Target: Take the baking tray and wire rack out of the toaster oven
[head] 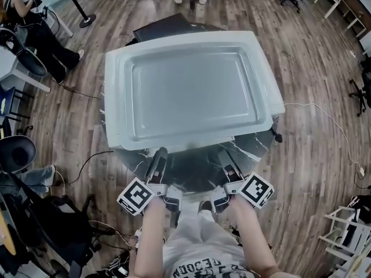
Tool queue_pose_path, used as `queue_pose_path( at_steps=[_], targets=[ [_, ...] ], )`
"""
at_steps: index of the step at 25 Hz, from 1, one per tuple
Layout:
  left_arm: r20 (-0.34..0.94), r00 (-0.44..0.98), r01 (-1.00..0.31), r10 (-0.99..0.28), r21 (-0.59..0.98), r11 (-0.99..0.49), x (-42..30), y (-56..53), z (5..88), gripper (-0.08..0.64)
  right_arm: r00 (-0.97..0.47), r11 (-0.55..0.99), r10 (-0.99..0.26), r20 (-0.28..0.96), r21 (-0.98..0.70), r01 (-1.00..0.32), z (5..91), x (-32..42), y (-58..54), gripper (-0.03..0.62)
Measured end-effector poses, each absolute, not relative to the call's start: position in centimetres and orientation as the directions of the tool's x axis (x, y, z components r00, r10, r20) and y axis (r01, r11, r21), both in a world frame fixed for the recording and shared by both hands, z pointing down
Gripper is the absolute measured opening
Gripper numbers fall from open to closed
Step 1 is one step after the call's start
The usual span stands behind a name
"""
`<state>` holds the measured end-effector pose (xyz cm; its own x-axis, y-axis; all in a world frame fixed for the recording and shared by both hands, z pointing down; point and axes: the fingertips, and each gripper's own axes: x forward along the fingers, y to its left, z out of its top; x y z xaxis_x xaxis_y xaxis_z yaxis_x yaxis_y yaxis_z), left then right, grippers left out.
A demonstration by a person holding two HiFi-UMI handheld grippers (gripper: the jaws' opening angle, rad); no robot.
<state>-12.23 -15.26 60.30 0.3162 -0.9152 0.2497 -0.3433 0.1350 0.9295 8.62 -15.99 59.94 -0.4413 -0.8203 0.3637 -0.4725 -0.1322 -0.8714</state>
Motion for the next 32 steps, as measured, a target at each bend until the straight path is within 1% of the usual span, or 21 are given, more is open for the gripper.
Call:
queue_pose_path(
  at_steps=[2,5,12,13,16,18,20,24,28,32],
  targets=[
    [0.266,0.310,-0.335,-0.913,0.929,0.157,-12.7,-16.4,61.1,0.166,-0.441,-0.140,-0.819,0.366,-0.874,-0.465,60.4,8.1,-16.7,0.156],
    [0.268,0.306,-0.316,-0.914,0.934,0.168,-13.1,-18.1,61.7,0.167,-0.416,-0.188,-0.810,0.413,-0.855,-0.484,61.5,8.0,-17.6,0.158],
    [0.285,0.274,-0.285,-0.919,0.936,0.205,-13.6,-21.3,63.0,0.166,-0.416,-0.190,-0.810,0.413,-0.857,-0.480,62.1,7.4,-19.1,0.158],
    [0.290,0.264,-0.282,-0.920,0.935,0.214,-13.8,-21.6,63.2,0.156,-0.418,-0.189,-0.809,0.413,-0.856,-0.480,62.2,7.3,-19.1,0.158],
    [0.307,0.240,-0.296,-0.921,0.927,0.231,-14.4,-22.1,63.5,0.064,-0.421,-0.191,-0.807,0.414,-0.858,-0.477,62.3,7.1,-19.0,0.158],
    [0.302,0.249,-0.311,-0.920,0.925,0.219,-14.5,-22.3,63.4,0.021,-0.415,-0.211,-0.801,0.432,-0.852,-0.479,62.8,7.2,-18.7,0.158],
    [0.295,0.261,-0.308,-0.919,0.928,0.210,-14.4,-22.2,63.2,0.015,-0.408,-0.229,-0.795,0.449,-0.845,-0.483,63.3,7.3,-18.5,0.157],
    [0.290,0.280,-0.295,-0.915,0.933,0.206,-14.0,-21.2,62.6,0.009,-0.431,-0.194,-0.806,0.406,-0.869,-0.455,63.2,7.0,-19.3,0.158],
    [0.295,0.302,-0.281,-0.907,0.936,0.211,-13.7,-19.6,62.4,0.008,-0.410,-0.262,-0.793,0.451,-0.860,-0.439,64.6,7.4,-19.1,0.170],
    [0.282,0.320,-0.256,-0.904,0.945,0.204,-13.5,-18.6,62.4,0.008,-0.406,-0.249,-0.816,0.412,-0.884,-0.396,64.8,7.2,-20.0,0.175]
  ],
)
